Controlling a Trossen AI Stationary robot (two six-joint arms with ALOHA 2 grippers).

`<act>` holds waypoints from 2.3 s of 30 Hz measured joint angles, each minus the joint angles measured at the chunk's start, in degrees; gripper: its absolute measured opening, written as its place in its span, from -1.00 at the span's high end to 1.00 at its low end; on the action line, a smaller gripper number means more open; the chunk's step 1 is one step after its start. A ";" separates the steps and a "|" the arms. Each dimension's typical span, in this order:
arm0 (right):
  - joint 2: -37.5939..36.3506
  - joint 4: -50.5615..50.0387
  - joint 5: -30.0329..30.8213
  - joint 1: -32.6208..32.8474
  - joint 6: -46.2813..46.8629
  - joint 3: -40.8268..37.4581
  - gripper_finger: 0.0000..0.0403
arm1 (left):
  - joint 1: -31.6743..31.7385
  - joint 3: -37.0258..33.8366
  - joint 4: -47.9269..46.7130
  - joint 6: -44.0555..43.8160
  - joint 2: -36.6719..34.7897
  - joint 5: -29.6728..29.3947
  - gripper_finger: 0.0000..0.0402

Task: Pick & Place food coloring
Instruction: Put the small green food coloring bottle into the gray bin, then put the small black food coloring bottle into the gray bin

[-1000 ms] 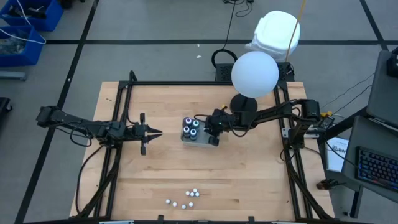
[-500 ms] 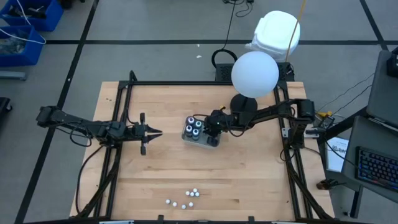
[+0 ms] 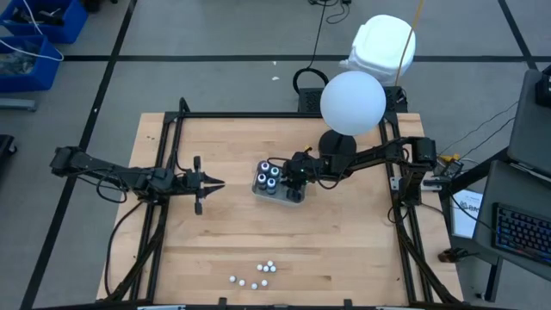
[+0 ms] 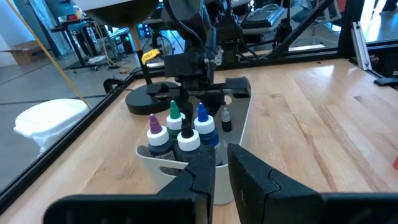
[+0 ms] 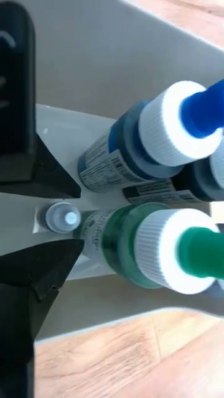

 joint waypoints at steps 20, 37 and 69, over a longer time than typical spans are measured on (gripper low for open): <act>-12.18 -6.71 0.15 0.84 0.01 0.01 0.39 | 0.00 0.00 -0.29 -0.22 -0.02 0.07 0.75; -47.67 -15.01 8.64 17.84 -3.39 -11.36 0.94 | 0.00 0.00 -1.79 -2.07 -0.02 0.09 0.75; -78.38 5.74 6.13 20.02 0.95 -43.30 1.00 | 0.00 0.00 -1.75 -2.99 -0.02 0.07 0.75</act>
